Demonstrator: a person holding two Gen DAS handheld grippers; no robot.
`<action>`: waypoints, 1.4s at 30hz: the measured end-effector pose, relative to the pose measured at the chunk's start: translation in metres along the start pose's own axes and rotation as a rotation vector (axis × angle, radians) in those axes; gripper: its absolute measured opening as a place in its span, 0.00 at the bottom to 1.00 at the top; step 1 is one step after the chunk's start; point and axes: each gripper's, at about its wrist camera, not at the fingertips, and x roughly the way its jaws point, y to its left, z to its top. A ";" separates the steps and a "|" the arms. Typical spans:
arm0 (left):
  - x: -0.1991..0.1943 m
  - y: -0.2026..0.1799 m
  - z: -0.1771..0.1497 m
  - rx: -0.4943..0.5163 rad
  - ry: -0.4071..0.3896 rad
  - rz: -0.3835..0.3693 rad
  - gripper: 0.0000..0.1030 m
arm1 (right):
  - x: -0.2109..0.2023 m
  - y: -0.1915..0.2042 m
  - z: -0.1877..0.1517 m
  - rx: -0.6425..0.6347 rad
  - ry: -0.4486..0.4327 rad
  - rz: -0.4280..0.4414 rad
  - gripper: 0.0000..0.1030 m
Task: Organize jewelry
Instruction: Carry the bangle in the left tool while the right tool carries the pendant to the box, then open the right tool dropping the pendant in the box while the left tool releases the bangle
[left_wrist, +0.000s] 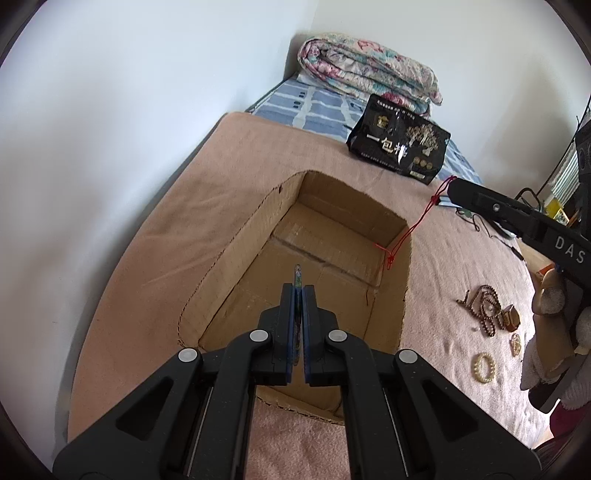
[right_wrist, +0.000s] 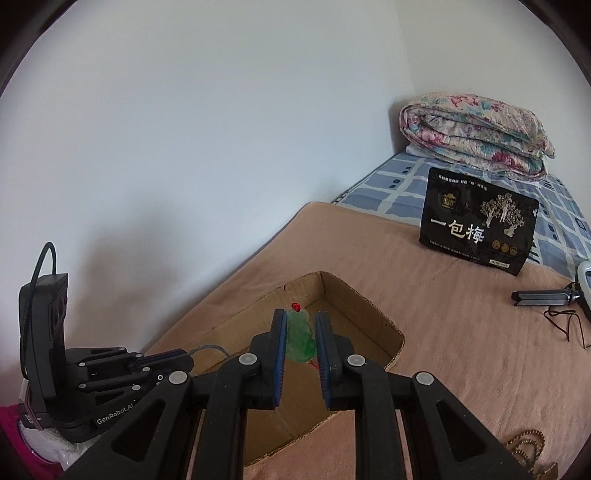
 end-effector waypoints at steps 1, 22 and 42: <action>0.002 0.000 -0.001 0.001 0.007 0.003 0.01 | 0.003 0.000 -0.002 0.001 0.009 -0.003 0.13; 0.024 0.002 -0.011 0.000 0.077 0.034 0.01 | 0.042 -0.003 -0.033 0.006 0.125 -0.050 0.19; 0.001 -0.018 -0.005 0.017 0.001 0.050 0.29 | -0.004 -0.015 -0.040 0.051 0.095 -0.169 0.85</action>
